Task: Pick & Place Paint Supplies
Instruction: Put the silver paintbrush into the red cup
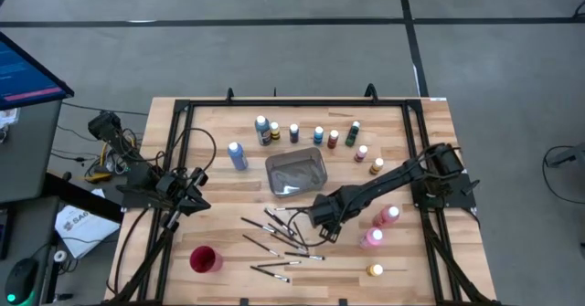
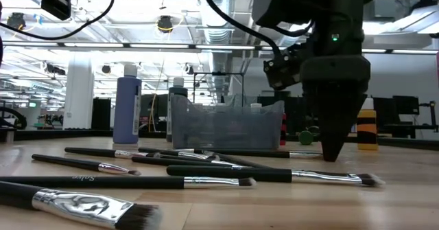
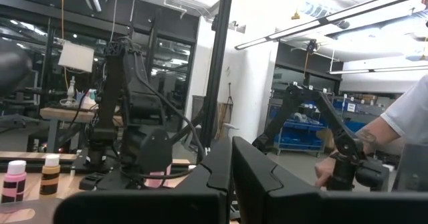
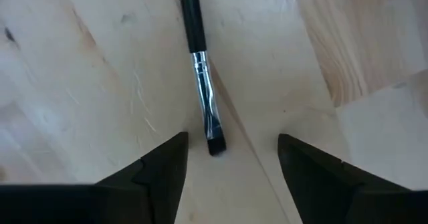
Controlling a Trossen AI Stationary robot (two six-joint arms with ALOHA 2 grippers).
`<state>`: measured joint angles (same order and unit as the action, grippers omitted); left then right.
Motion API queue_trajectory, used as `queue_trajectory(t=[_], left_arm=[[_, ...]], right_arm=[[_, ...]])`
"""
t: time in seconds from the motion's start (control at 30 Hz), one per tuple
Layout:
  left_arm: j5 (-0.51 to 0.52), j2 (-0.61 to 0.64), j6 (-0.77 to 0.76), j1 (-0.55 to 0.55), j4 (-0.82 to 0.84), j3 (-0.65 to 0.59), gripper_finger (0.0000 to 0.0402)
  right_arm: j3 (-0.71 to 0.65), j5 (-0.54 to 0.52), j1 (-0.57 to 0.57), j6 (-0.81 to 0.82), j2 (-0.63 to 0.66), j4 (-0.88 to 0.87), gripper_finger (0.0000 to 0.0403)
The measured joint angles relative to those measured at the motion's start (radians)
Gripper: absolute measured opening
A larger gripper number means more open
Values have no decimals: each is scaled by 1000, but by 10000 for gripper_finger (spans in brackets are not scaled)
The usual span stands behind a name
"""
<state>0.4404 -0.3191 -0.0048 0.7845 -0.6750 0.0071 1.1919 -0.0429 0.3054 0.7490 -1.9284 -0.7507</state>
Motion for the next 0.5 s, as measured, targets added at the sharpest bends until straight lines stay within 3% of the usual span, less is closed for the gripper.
queue_trajectory(t=[0.13,0.37,0.5], left_arm=[[0,0,0,0,0,0,3],[0,0,0,0,0,0,3],[0,0,0,0,0,0,3]], right_arm=[[-27,2,-11,1,2,15,175],[-37,43,-29,-24,1,3,17],[-19,51,-28,-29,-4,-20,6]])
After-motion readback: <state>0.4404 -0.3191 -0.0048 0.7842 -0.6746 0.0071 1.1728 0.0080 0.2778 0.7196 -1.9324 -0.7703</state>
